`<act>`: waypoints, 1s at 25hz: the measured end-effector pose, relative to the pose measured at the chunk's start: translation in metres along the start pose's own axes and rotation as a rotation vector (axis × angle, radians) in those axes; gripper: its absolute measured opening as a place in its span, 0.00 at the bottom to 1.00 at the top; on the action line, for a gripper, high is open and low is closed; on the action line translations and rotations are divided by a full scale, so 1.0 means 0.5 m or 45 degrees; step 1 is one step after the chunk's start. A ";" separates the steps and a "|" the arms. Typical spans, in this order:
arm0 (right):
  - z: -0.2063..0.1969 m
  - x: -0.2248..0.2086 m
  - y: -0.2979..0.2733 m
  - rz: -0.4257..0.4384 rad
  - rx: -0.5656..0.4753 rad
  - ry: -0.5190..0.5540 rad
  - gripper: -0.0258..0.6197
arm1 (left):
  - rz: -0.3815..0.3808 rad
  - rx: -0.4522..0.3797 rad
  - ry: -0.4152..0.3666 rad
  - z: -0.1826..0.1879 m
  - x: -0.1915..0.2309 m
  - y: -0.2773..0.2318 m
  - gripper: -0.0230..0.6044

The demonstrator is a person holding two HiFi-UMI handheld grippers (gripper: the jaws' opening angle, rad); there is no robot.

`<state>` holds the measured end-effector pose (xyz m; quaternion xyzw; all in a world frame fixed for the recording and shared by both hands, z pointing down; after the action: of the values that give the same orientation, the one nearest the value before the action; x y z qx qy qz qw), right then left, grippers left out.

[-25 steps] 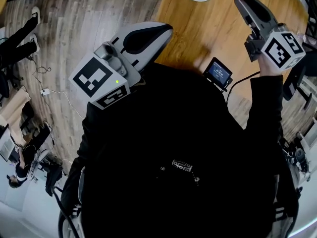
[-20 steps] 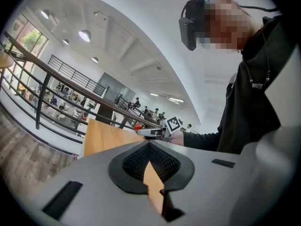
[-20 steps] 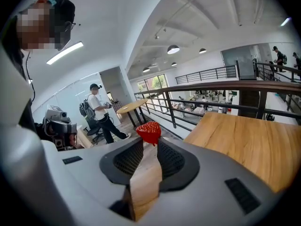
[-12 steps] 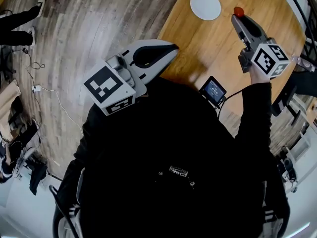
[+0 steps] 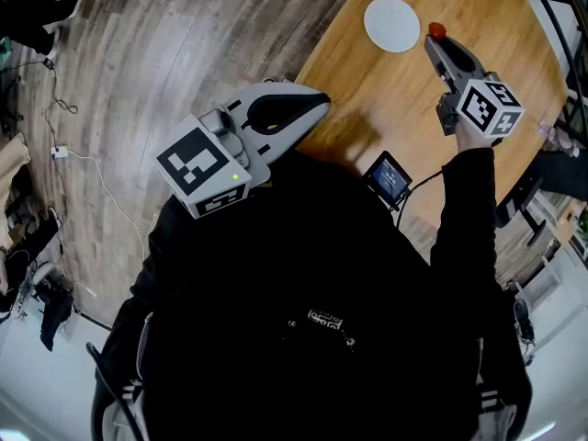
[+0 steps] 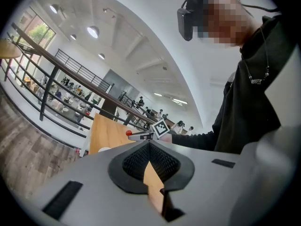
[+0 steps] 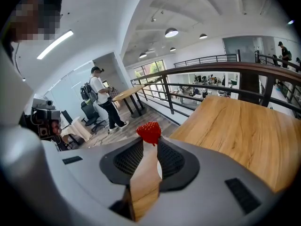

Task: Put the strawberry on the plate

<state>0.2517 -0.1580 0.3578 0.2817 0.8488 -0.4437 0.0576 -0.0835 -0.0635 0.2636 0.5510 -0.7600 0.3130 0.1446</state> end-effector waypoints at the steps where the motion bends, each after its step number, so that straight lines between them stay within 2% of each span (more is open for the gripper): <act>1: -0.004 -0.002 -0.020 0.002 0.009 -0.003 0.20 | 0.006 0.002 0.006 -0.008 0.011 0.006 0.04; 7: -0.047 -0.039 -0.031 -0.012 0.055 -0.025 0.20 | 0.019 0.017 0.017 -0.026 -0.013 -0.002 0.04; 25: -0.097 -0.124 -0.105 -0.045 0.183 -0.093 0.20 | 0.034 0.062 0.078 -0.017 0.015 -0.016 0.04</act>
<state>0.2830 -0.1698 0.4463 0.2538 0.8168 -0.5146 0.0604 -0.0798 -0.0651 0.2771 0.5343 -0.7547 0.3501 0.1500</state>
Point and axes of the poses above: the fingertips, and each gripper's own axes: y backward along the fingers, x to its left, z out of its top, the point moved 9 cm from there along y, backward along the fingers, and after that the axes turned 9 degrees about x, right-handed, at the moved point
